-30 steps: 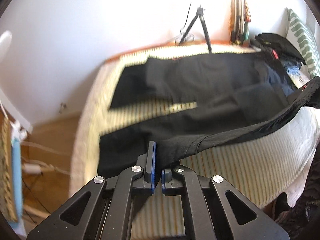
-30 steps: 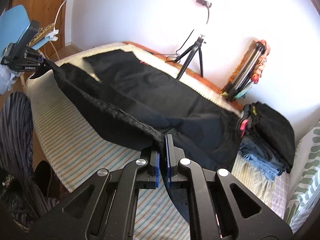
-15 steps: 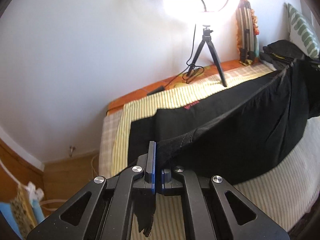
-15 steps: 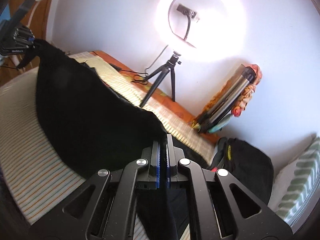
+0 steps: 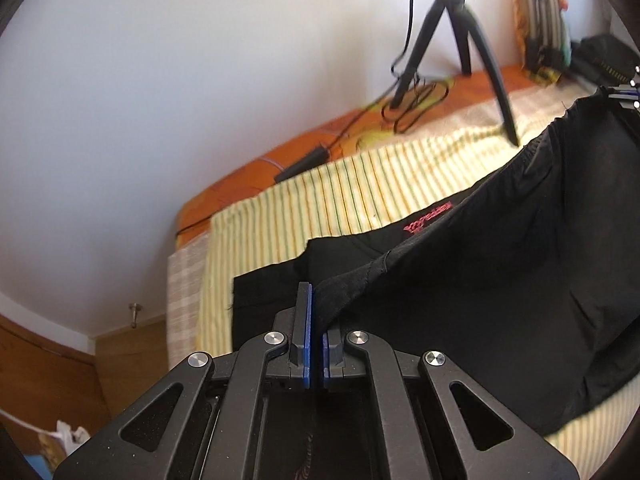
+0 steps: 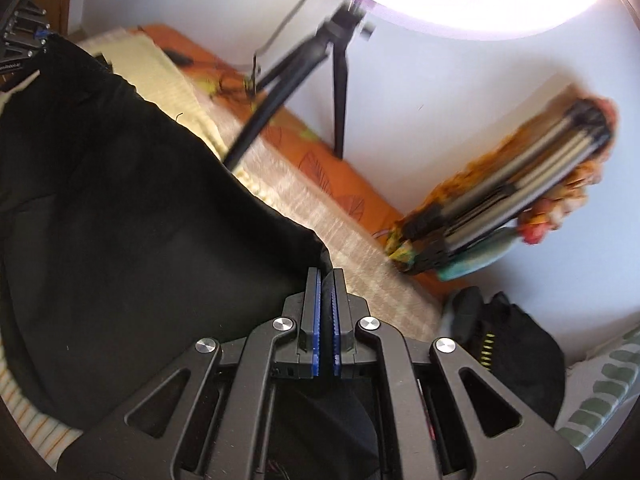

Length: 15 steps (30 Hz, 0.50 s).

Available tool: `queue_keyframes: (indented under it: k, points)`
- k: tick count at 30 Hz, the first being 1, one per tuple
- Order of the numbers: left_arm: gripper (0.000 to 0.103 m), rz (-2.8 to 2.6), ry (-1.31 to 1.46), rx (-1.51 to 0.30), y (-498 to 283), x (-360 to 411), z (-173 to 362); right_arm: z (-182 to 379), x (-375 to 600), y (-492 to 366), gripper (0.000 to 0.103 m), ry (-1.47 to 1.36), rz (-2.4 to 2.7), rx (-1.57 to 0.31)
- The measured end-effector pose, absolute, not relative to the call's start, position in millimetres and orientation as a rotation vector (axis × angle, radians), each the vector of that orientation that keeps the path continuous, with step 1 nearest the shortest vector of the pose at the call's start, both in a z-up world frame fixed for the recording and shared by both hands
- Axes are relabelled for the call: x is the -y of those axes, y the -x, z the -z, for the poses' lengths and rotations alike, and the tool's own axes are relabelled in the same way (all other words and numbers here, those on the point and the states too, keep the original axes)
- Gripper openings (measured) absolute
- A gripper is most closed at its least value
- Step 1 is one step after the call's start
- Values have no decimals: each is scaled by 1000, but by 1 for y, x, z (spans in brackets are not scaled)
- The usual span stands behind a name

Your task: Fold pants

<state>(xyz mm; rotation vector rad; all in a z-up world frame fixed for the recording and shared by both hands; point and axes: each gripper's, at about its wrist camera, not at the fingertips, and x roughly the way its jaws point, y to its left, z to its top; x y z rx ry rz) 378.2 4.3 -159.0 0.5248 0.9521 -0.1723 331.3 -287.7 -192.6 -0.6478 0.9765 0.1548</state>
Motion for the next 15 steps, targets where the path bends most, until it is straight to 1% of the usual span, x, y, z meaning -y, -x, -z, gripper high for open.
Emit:
queue_keyframes:
  k: [4, 7, 8, 10, 11, 12, 13, 14, 15]
  points:
    - [3, 160, -527, -989, -395, 1, 179, 219, 288, -348, 4, 659, -155, -1019]
    - [7, 146, -525, -992, -399, 3, 186, 230, 291, -355, 5, 646, -155, -1047]
    - [8, 143, -518, -995, -399, 2, 187, 231, 291, -357, 8, 634, -155, -1049]
    - [10, 134, -505, -996, -401, 1, 188, 225, 298, -360, 16, 590, -139, -1047]
    - [19, 128, -499, -1000, -402, -1, 187, 220, 303, -361, 25, 558, -132, -1038]
    - [25, 111, -497, -997, -404, -2, 185, 213, 309, -361, 34, 518, -125, -1029]
    - [38, 95, -494, -988, -405, -4, 183, 206, 314, -362, 40, 480, -122, -1018]
    - [49, 82, -487, -975, -406, -5, 179, 197, 319, -360, 49, 438, -126, -1003]
    - [51, 74, -477, -962, -405, -7, 174, 187, 324, -357, 54, 403, -124, -983]
